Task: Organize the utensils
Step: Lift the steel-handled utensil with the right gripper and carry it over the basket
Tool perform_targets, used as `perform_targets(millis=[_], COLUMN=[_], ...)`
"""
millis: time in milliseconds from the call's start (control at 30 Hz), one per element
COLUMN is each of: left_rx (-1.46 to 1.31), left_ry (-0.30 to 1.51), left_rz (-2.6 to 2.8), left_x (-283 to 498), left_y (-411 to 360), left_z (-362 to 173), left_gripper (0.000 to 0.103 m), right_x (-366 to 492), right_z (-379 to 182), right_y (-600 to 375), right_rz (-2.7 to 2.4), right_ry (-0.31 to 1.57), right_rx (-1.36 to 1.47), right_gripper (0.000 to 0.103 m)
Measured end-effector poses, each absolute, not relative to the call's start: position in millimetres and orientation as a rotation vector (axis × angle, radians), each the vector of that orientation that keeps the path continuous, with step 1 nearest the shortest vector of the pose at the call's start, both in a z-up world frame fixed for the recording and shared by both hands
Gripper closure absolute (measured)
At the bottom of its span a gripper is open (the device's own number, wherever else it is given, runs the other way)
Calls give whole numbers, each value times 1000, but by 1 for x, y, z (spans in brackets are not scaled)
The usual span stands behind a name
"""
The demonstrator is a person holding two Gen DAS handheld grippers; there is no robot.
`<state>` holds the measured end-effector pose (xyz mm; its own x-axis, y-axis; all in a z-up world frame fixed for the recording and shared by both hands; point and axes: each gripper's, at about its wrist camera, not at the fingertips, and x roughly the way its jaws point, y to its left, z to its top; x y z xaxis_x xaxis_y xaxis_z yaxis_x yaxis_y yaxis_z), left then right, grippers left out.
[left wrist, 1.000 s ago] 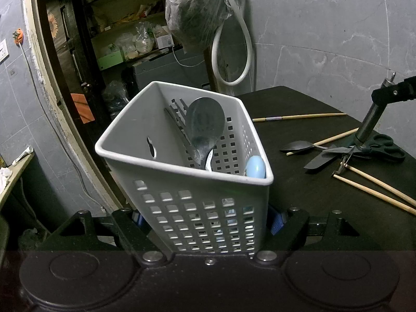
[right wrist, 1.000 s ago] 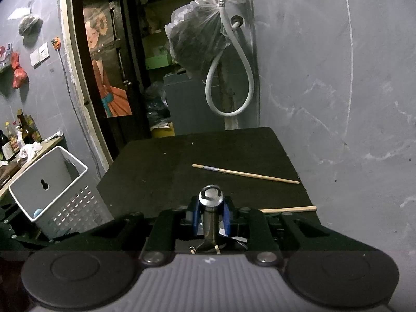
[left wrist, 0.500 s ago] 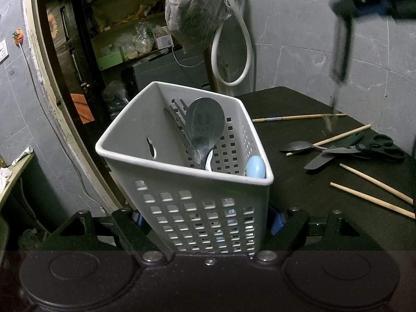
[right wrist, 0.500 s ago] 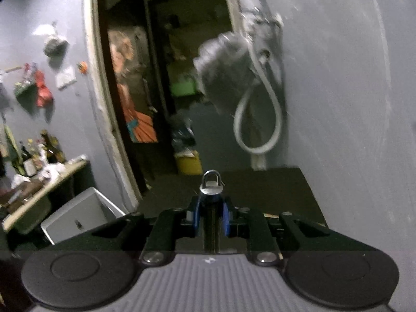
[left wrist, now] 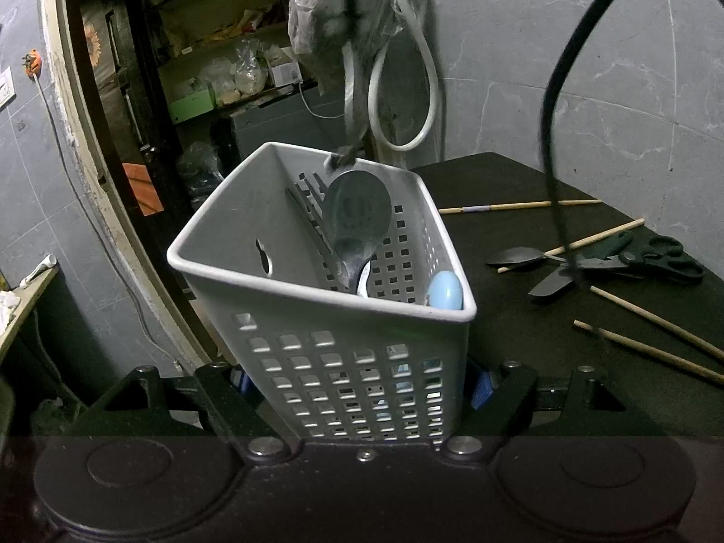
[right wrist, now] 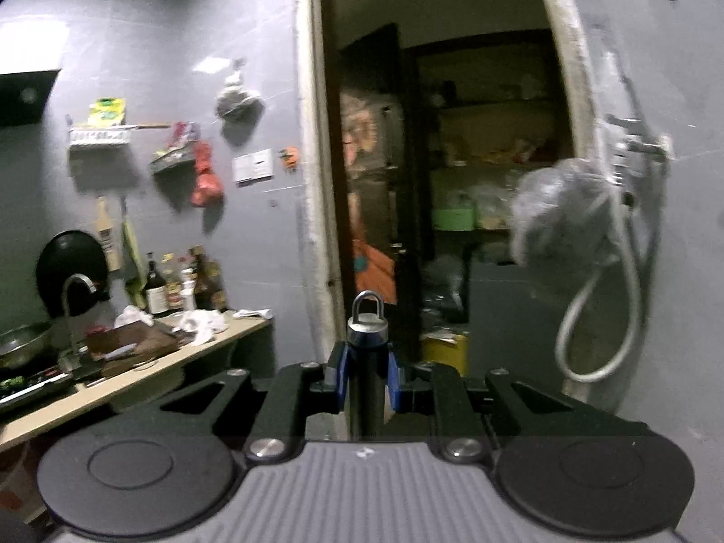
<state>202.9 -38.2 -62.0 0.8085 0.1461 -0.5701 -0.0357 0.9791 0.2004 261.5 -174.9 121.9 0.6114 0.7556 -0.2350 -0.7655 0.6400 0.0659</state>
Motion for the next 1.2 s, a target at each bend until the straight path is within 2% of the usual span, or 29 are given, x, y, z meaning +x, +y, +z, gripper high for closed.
perform_targets(millis=[667,1200], left_rx=[191,196], left_ry=[620,619], left_rz=[94,91], left_x=[202,203], left_y=[-40,-40], left_z=[-63,-64], left_gripper=[21,20], right_x=[243,247], right_z=[111,70], right_y=[-132,-116], right_rz=[962,940], right_ry=[275,387], right_rx=[-107,-147], right_gripper=[83,83])
